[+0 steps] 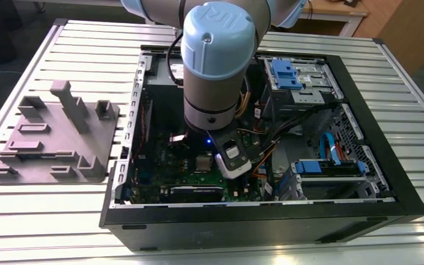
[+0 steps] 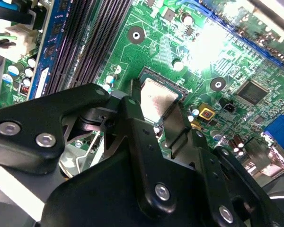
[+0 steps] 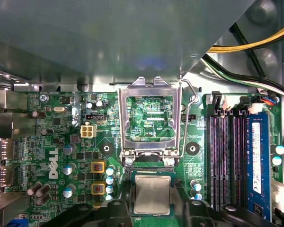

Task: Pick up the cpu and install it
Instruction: 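Place the cpu into insertion slot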

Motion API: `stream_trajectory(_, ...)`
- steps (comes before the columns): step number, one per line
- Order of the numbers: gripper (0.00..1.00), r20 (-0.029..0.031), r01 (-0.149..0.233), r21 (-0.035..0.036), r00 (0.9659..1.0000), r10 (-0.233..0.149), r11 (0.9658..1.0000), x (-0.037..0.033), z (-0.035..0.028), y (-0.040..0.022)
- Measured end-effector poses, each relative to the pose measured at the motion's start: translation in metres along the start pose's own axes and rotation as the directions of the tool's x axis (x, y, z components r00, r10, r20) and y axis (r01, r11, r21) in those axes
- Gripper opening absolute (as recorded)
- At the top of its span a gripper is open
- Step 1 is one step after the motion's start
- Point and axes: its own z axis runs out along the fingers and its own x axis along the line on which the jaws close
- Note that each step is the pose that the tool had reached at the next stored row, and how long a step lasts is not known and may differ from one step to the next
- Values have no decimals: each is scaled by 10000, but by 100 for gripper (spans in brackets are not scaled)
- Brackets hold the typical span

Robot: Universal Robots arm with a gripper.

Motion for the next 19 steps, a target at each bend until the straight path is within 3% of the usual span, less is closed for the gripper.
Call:
stream_trajectory(1, 44, 0, 0, 0, 10000, 0, 10000, 0, 0, 0)
stream_trajectory(19, 43, 1, 0, -1, 10000, 0, 10000, -3, -21, 1)
